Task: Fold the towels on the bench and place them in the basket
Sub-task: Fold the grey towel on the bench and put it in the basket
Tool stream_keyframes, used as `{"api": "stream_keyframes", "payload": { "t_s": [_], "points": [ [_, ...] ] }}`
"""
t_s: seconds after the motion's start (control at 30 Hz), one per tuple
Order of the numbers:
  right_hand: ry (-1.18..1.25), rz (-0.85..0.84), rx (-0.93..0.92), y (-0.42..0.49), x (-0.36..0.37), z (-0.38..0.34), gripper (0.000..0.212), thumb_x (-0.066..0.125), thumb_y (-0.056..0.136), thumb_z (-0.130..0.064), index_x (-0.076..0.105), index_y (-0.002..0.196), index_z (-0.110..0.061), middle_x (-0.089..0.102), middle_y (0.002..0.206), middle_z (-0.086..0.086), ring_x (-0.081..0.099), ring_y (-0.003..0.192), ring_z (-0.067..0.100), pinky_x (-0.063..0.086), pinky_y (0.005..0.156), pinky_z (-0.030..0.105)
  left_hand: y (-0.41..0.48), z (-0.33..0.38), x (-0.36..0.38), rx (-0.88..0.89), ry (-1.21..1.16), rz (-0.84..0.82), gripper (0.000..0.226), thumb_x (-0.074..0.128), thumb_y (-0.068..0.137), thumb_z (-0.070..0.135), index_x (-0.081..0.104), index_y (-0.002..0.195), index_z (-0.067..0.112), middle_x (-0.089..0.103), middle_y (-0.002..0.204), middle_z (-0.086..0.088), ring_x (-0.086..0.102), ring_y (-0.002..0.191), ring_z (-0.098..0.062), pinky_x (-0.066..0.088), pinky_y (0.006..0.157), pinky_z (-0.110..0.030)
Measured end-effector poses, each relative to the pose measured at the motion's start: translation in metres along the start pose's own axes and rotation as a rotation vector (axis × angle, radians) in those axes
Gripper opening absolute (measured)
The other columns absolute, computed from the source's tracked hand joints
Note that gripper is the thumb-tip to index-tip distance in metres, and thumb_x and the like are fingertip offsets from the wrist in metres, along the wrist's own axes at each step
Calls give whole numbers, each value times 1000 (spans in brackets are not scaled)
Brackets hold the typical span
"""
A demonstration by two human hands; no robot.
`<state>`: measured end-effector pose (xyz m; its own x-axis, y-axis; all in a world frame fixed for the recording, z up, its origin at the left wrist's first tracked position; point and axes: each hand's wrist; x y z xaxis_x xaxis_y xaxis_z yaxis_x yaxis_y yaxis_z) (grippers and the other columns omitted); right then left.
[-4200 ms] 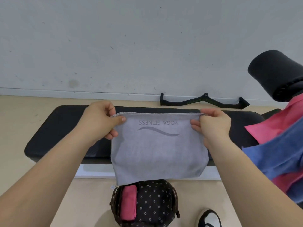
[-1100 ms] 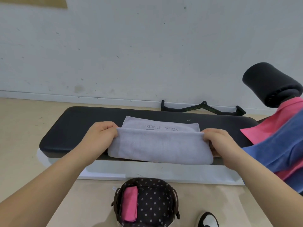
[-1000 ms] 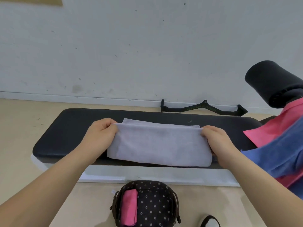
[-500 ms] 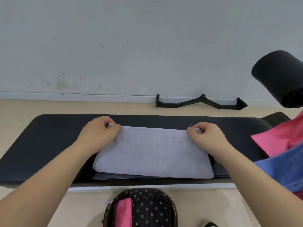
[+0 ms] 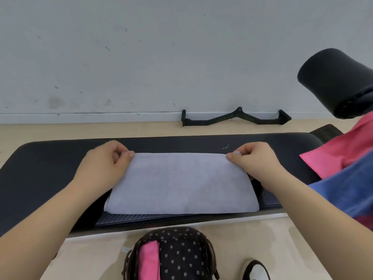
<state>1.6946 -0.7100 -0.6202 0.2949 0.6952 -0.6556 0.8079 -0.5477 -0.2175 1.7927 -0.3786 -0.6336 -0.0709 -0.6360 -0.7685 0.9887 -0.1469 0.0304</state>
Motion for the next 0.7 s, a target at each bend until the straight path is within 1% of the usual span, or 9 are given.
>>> {"api": "stream_keyframes", "payload": {
  "t_s": [0.07,0.13,0.23,0.3,0.37,0.43,0.5,0.6,0.7],
  "points": [
    [-115,72,-52,1,4,2,23,75,91,-38,74,103,-19,69,91,-5,64,84,9,46,60,23,0,0,1,-6,75,3,26,64,96,44,65,108,21,66,75,3,61,77,-10,47,65,-33],
    [-248,130,-114,1,5,3,35,72,92,-43,69,119,-21,64,105,-8,61,88,7,48,68,26,-1,4,-5,-61,99,-28,43,67,91,54,60,118,20,65,85,5,57,81,-5,47,70,-33],
    [-396,171,-326,-14,6,-8,43,65,94,-46,63,132,-26,53,134,-9,57,115,15,52,89,35,-7,9,-12,-161,172,-120,53,75,79,63,60,107,21,64,92,7,60,83,-10,56,76,-39],
    [-393,74,-493,-35,16,-19,50,63,95,-48,59,140,-28,46,149,-8,42,139,17,39,108,33,-12,13,-12,-192,174,-163,49,80,75,60,59,100,23,65,93,5,63,83,-14,59,77,-43],
    [-492,-165,-542,-57,38,-24,65,54,96,-59,40,155,-36,21,168,-4,12,156,20,14,125,35,-14,19,-10,-202,130,-181,45,82,75,53,60,101,23,65,96,3,62,84,-14,58,76,-41],
    [-715,-336,-525,-66,61,-18,80,28,92,-76,9,162,-42,-10,173,0,-14,158,24,-5,128,46,-16,27,-8,-243,24,-194,41,86,76,42,62,100,19,66,98,0,63,86,-16,57,77,-40],
    [-828,-366,-492,-66,72,-13,83,9,88,-80,-9,161,-44,-23,170,1,-25,155,28,-13,125,52,-17,30,-8,-303,-90,-211,40,89,74,35,68,99,11,70,99,-6,66,88,-19,59,82,-43],
    [-828,-366,-461,-62,71,-16,74,20,98,-72,-8,161,-44,-23,170,-1,-25,156,27,-13,125,51,-22,29,-10,-345,-193,-266,40,88,74,36,76,100,9,75,100,-8,71,89,-22,61,87,-46],
    [-827,-374,-474,-65,70,-17,73,20,100,-70,-7,162,-43,-22,171,0,-25,156,26,-13,125,51,-30,30,-12,-303,-236,-310,22,82,82,37,75,100,26,75,101,4,71,90,-16,59,76,-35]
  ]
}}
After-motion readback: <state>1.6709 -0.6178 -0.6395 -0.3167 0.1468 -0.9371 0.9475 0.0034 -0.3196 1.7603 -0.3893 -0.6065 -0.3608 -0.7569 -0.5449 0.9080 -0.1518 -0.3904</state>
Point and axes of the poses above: each hand's wrist, its own y-axis towards the middle knuckle, its own x-axis out of the palm, z = x × y
